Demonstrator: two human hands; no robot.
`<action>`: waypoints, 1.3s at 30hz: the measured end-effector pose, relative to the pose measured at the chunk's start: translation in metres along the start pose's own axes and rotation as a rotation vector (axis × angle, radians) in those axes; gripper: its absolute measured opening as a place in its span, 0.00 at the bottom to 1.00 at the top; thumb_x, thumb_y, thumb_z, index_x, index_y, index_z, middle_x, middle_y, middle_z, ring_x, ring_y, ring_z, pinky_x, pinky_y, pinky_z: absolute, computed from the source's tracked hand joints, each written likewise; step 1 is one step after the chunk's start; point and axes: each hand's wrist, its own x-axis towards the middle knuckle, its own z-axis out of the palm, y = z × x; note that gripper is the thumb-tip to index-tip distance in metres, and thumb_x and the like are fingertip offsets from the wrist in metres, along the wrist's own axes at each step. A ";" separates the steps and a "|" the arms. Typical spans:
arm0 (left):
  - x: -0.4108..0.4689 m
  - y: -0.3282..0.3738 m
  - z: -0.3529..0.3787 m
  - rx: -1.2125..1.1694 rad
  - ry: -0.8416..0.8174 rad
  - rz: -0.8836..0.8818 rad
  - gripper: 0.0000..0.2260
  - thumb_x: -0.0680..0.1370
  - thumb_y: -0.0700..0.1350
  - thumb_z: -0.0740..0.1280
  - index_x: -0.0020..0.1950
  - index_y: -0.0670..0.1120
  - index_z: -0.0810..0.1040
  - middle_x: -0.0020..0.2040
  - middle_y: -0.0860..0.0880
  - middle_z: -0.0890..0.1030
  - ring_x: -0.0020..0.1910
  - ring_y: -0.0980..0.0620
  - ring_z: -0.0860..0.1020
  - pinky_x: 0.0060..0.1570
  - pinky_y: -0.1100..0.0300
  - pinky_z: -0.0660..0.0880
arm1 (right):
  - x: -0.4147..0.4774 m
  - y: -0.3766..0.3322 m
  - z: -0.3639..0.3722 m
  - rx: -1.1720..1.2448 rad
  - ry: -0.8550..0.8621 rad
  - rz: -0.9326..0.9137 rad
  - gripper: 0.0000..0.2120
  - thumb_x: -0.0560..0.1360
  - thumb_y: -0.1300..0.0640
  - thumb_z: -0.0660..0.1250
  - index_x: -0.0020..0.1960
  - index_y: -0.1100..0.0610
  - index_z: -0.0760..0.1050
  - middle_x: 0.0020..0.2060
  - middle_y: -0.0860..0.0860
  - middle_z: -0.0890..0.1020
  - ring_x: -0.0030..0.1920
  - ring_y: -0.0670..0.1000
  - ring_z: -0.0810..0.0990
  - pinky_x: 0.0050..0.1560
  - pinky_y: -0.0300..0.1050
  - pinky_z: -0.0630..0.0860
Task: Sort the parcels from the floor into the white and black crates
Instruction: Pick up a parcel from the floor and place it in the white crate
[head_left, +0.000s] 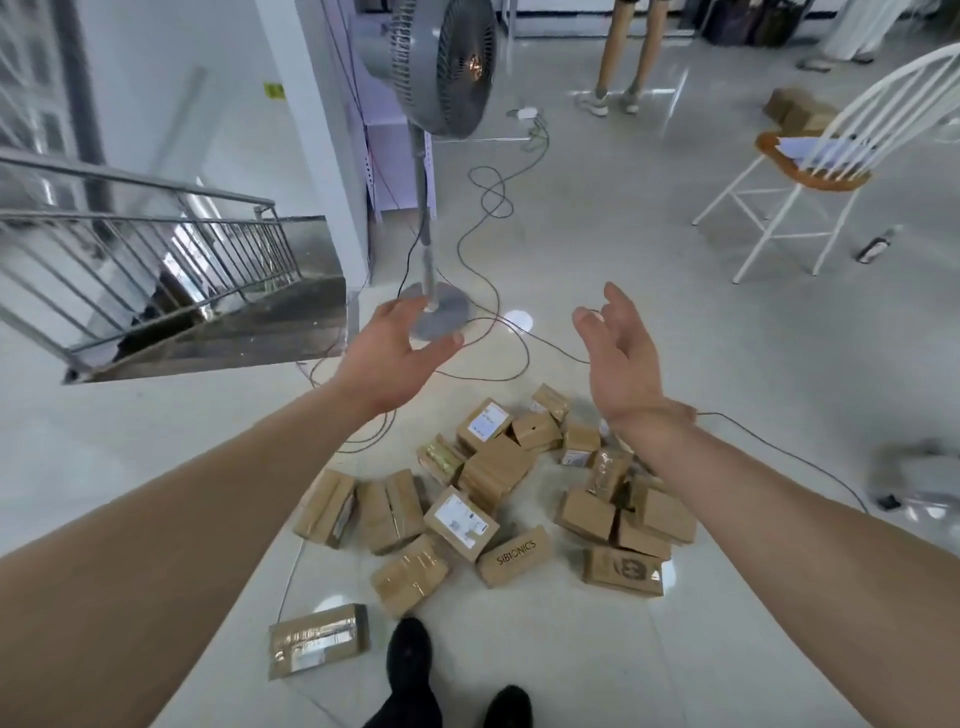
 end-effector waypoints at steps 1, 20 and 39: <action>0.002 -0.008 -0.001 -0.004 0.004 -0.018 0.29 0.80 0.59 0.66 0.78 0.50 0.65 0.77 0.47 0.66 0.72 0.45 0.70 0.63 0.56 0.65 | 0.004 0.001 0.008 -0.007 -0.013 0.009 0.31 0.82 0.44 0.64 0.82 0.44 0.57 0.81 0.47 0.62 0.79 0.46 0.62 0.71 0.40 0.59; 0.143 -0.185 0.088 -0.165 -0.252 -0.389 0.32 0.80 0.62 0.62 0.80 0.50 0.62 0.79 0.49 0.64 0.73 0.46 0.69 0.69 0.51 0.65 | 0.165 0.121 0.135 -0.324 -0.140 0.220 0.32 0.80 0.38 0.62 0.81 0.44 0.59 0.71 0.41 0.71 0.68 0.39 0.71 0.69 0.45 0.63; 0.247 -0.357 0.474 -0.727 -0.242 -1.179 0.27 0.79 0.64 0.61 0.72 0.48 0.70 0.68 0.45 0.75 0.64 0.42 0.75 0.58 0.46 0.77 | 0.339 0.556 0.180 -0.571 -0.475 0.521 0.31 0.79 0.35 0.61 0.76 0.51 0.70 0.72 0.47 0.74 0.72 0.51 0.71 0.66 0.46 0.66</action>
